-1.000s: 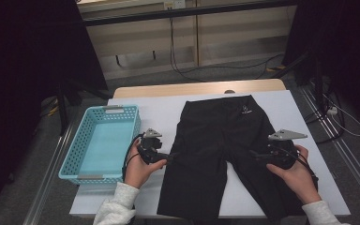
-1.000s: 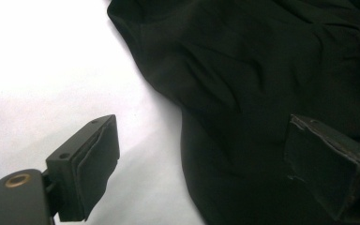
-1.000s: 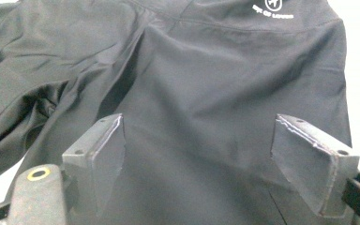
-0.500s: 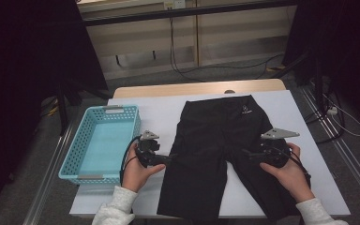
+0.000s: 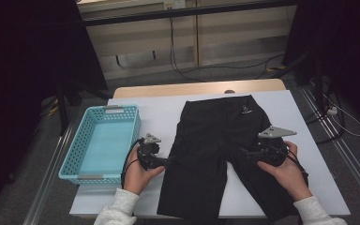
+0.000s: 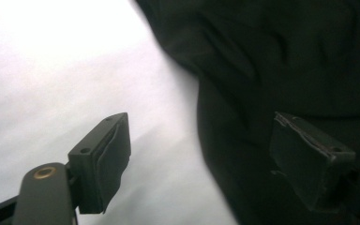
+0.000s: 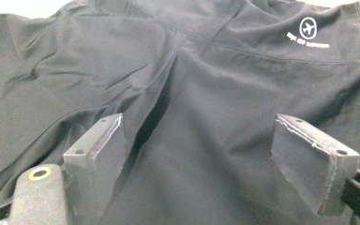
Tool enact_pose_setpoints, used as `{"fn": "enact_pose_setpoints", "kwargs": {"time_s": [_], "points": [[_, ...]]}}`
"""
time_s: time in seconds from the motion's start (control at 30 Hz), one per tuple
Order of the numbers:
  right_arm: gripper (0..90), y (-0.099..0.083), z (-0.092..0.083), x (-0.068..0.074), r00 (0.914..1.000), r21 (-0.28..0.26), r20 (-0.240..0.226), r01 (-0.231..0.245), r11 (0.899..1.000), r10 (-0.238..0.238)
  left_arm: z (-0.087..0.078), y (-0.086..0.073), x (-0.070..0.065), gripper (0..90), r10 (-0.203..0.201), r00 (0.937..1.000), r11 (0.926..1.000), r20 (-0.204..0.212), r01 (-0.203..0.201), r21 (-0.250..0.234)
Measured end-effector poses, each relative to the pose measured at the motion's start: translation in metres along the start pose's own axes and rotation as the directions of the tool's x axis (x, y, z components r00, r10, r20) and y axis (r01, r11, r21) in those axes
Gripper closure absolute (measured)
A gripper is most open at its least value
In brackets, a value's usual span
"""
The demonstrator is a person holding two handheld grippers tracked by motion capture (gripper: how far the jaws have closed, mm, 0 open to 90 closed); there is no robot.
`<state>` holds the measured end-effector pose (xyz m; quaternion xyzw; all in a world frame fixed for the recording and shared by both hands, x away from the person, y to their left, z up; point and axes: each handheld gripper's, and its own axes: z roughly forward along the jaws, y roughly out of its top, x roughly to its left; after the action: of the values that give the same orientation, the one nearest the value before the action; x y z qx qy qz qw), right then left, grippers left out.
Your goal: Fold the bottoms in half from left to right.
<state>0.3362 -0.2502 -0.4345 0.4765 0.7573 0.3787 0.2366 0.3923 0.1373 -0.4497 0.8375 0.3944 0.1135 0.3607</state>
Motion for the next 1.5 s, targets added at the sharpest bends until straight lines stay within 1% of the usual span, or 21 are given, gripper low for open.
{"fn": "enact_pose_setpoints", "kwargs": {"time_s": [0.07, 0.13, 0.23, 0.27, 0.37, 0.47, 0.53, 0.6, 0.63, 0.67, 0.7, 0.73, 0.77, 0.8, 0.83, 1.07, 1.17, 1.3, 1.37, 1.47, 1.5], "points": [[18.6, 0.0, 0.0, 0.001, 1.0, -0.002, -0.005, 0.004, 1.0, -0.004, 0.003, -0.001, -0.001, 24.1, 0.017, 0.9998, 0.9998, -0.007, -0.017, 0.005], [18.7, 0.0, 0.0, 0.001, 1.0, -0.002, -0.007, 0.006, 1.0, -0.006, 0.008, -0.004, -0.001, 26.3, 0.004, 0.9999, 0.9998, 0.011, -0.004, 0.019], [18.7, 0.001, -0.001, 0.001, 0.9999, -0.004, -0.01, 0.003, 1.0, -0.003, 0.008, -0.005, -0.001, 27.1, 0.059, 0.9982, 0.9981, 0.011, -0.059, 0.02], [18.7, 0.0, -0.001, 0.001, 1.0, -0.005, -0.009, 0.003, 1.0, -0.003, 0.008, -0.005, -0.001, 31.2, 0.062, 0.9981, 0.9979, 0.007, -0.062, 0.019], [18.7, -0.001, 0.0, 0.001, 0.9999, 0.0, -0.01, 0.002, 1.0, -0.002, 0.008, -0.007, -0.004, 35.0, 0.049, 0.9988, 0.9987, 0.005, -0.049, 0.014], [18.7, -0.001, 0.001, 0.0, 1.0, 0.003, -0.009, 0.003, 1.0, -0.003, 0.007, -0.005, -0.008, 44.5, 0.034, 0.9993, 0.999, 0.015, -0.035, 0.028], [18.7, -0.001, 0.0, 0.0, 1.0, 0.0, -0.006, 0.0, 1.0, 0.0, 0.006, -0.004, -0.011, 55.0, 0.028, 0.9993, 0.9988, 0.026, -0.029, 0.04], [18.6, -0.001, 0.0, 0.0, 1.0, 0.004, -0.002, -0.002, 1.0, 0.002, 0.007, -0.003, -0.015, 57.6, 0.004, 0.9993, 0.9988, 0.037, -0.006, 0.049], [18.6, -0.002, 0.0, 0.0, 1.0, 0.002, -0.001, -0.007, 1.0, 0.007, 0.006, -0.002, -0.016, 59.6, 0.018, 0.9994, 0.998, 0.028, -0.02, 0.06], [18.5, -0.002, 0.0, -0.001, 1.0, 0.001, 0.0, -0.007, 1.0, 0.007, 0.006, -0.001, -0.017, 61.9, 0.006, 0.9991, 0.9977, 0.041, -0.009, 0.067], [18.4, -0.002, 0.0, -0.001, 0.9999, 0.002, 0.003, -0.011, 1.0, 0.011, 0.008, -0.001, -0.019, 75.8, -0.07, 0.9915, 0.995, 0.11, 0.061, 0.079], [18.4, -0.002, 0.0, -0.001, 0.9999, 0.002, 0.003, -0.011, 1.0, 0.011, 0.008, -0.001, -0.019, 79.8, -0.07, 0.9915, 0.995, 0.11, 0.061, 0.079], [18.3, -0.002, 0.001, -0.001, 1.0, 0.001, 0.002, -0.009, 1.0, 0.009, 0.009, -0.001, -0.02, 79.8, -0.094, 0.99, 0.9933, 0.106, 0.086, 0.078], [18.3, -0.002, 0.002, 0.0, 1.0, 0.005, 0.002, -0.006, 1.0, 0.006, 0.009, 0.0, -0.02, 86.2, -0.118, 0.9872, 0.9905, 0.108, 0.109, 0.084], [18.2, -0.002, 0.002, 0.001, 1.0, 0.005, 0.002, -0.006, 1.0, 0.006, 0.01, 0.0, -0.02, 88.2, -0.15, 0.9821, 0.9863, 0.114, 0.141, 0.085], [17.1, 0.001, 0.012, 0.008, 0.9998, 0.017, -0.009, 0.017, 1.0, -0.016, 0.004, 0.007, -0.028, 88.9, -0.157, 0.9765, 0.9873, 0.148, 0.152, 0.047], [16.9, 0.005, 0.015, 0.012, 0.9997, 0.008, -0.012, 0.02, 1.0, -0.02, 0.003, 0.009, -0.034, 88.9, -0.144, 0.9781, 0.9894, 0.15, 0.14, 0.039], [16.3, 0.012, 0.02, 0.017, 0.9997, -0.004, -0.017, 0.019, 1.0, -0.019, 0.002, 0.012, -0.04, 88.9, -0.133, 0.9767, 0.9911, 0.169, 0.13, 0.03], [16.0, 0.017, 0.023, 0.022, 0.9986, -0.009, 0.008, 0.052, 0.999, -0.052, 0.002, 0.013, -0.043, 88.9, -0.12, 0.9768, 0.9927, 0.177, 0.118, 0.026], [15.8, 0.019, 0.026, 0.023, 0.9993, -0.005, -0.011, 0.037, 0.999, -0.037, 0.003, 0.015, -0.046, 88.9, -0.116, 0.9765, 0.9933, 0.182, 0.114, 0.019], [15.7, 0.02, 0.029, 0.025, 0.9984, 0.004, -0.002, 0.057, 0.998, -0.057, 0.003, 0.016, -0.047, 88.9, -0.11, 0.9768, 0.9939, 0.184, 0.109, 0.017]]}}
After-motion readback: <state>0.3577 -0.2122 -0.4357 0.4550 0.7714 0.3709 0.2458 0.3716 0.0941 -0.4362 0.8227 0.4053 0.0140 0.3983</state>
